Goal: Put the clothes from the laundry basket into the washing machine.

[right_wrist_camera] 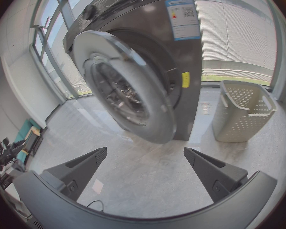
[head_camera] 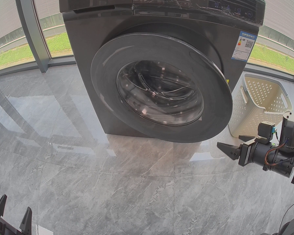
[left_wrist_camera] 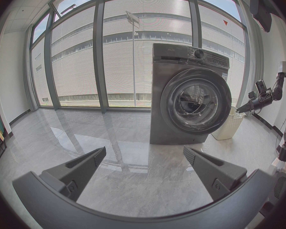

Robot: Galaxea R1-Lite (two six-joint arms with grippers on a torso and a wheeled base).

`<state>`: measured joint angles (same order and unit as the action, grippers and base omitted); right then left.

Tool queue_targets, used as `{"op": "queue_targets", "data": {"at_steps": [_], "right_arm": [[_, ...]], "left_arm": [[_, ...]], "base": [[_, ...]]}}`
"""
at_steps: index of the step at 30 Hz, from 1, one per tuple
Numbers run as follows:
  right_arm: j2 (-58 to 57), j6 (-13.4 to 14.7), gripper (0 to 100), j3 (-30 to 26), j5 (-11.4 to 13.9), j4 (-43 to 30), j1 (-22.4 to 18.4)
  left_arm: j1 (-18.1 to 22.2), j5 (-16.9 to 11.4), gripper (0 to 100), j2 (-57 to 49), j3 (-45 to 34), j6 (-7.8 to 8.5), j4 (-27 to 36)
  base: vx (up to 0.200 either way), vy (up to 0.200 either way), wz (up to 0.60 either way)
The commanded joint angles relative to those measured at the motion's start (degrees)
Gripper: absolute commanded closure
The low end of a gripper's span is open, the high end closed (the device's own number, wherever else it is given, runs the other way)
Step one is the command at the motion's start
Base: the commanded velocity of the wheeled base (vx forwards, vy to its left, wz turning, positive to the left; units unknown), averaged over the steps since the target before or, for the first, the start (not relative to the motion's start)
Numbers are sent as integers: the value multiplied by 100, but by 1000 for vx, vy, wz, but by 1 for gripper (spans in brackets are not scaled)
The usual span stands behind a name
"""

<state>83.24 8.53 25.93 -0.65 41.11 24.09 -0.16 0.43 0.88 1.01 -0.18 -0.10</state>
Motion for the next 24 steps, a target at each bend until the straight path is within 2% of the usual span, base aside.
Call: {"op": "queue_targets", "data": {"at_steps": [1,2,5,7,14,16,20,24], "right_arm": [[-97,149,0,-132,91,20,694],[-80,289,0,-44,100,64,782],[-44,430,0,140,109,266,861],[-27,439,0,272,100,363,852],[158,447,0,633,65,442,782],[263,412,0,879,47,442,439],[254,395,0,879,56,442,298],[202,386,0,589,65,442,360]], "left_arm": [[-2,1,0,-61,-101,1,1],[-2,1,0,-61,-101,1,-8],[7,1,0,-61,-101,1,-8],[-2,1,0,-61,-101,1,1],[-2,1,0,-61,-101,9,1],[-2,1,0,-61,-101,9,1],[7,1,0,-61,-101,18,-8],[-2,1,0,-61,-101,18,1]], "base": [[200,0,0],[200,0,0],[200,0,0],[200,0,0],[0,0,0],[0,0,0],[0,0,0],[0,0,0]]}}
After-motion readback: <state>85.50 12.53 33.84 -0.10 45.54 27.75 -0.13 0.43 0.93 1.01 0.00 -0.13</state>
